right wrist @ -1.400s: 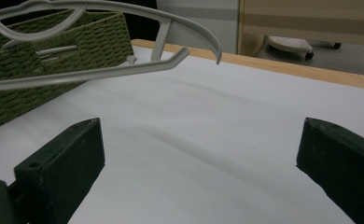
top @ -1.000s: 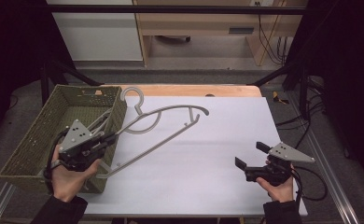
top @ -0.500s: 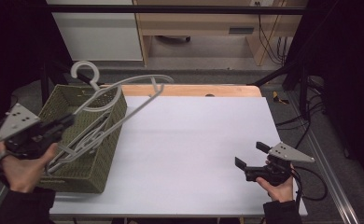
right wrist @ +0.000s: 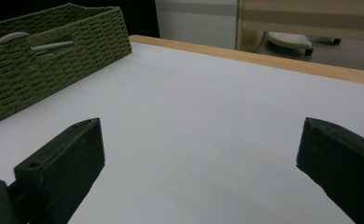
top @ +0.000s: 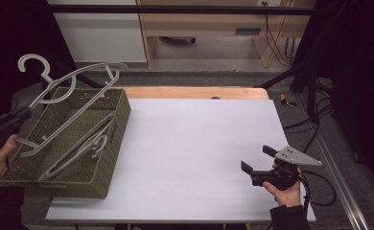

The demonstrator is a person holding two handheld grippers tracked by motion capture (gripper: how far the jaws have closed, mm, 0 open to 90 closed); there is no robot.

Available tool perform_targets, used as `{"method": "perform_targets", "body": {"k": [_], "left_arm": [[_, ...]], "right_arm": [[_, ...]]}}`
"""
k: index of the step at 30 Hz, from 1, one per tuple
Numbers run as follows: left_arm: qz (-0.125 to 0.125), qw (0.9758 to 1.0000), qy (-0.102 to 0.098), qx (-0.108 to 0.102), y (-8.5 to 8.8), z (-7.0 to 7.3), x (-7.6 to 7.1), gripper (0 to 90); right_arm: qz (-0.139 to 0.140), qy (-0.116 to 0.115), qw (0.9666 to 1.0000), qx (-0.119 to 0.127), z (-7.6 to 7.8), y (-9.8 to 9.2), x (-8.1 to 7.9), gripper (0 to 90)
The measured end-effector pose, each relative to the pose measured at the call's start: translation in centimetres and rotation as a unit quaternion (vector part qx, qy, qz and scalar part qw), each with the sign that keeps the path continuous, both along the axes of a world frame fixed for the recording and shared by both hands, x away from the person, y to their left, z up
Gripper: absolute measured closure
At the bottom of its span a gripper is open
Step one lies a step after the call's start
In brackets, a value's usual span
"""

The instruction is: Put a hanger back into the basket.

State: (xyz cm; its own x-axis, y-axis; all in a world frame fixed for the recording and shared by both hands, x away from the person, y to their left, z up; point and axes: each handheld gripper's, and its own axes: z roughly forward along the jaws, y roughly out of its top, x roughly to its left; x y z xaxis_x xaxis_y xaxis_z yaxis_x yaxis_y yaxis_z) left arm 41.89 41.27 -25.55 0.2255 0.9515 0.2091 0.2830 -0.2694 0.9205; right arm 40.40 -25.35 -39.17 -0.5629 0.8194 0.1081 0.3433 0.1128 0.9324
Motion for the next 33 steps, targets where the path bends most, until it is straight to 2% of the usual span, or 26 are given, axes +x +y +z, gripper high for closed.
{"method": "perform_targets", "body": {"k": [7,11,14,15,18,29,33], "left_arm": [[0.016,0.9995,0.024,0.013,2.4,-3.2,1.3,83.3],[0.019,0.9992,0.033,0.015,3.4,-4.4,1.5,83.3],[0.019,0.9989,0.038,0.02,3.7,-5.0,1.6,83.3],[0.019,0.9986,0.043,0.026,3.9,-5.6,1.6,83.3],[0.01,0.9985,0.047,0.024,4.3,-6.2,1.7,83.3],[-0.01,0.9958,0.076,0.05,4.7,-9.0,3.1,83.2],[-0.021,0.9951,0.077,0.059,4.4,-9.4,3.8,83.1]], "right_arm": [[-0.002,0.002,1.0,-0.003,-0.2,0.0,0.2,1.1],[-0.004,0.005,1.0,0.0,-0.3,0.1,0.2,1.1],[-0.004,0.004,1.0,-0.003,-0.3,0.1,0.2,1.1],[-0.004,0.004,1.0,-0.003,-0.3,0.1,0.2,1.1],[-0.004,0.004,1.0,-0.001,-0.2,0.1,0.2,1.1],[-0.004,0.006,1.0,-0.004,-0.3,0.1,0.2,1.1],[-0.003,0.006,1.0,-0.003,-0.3,0.1,0.2,1.1]]}}
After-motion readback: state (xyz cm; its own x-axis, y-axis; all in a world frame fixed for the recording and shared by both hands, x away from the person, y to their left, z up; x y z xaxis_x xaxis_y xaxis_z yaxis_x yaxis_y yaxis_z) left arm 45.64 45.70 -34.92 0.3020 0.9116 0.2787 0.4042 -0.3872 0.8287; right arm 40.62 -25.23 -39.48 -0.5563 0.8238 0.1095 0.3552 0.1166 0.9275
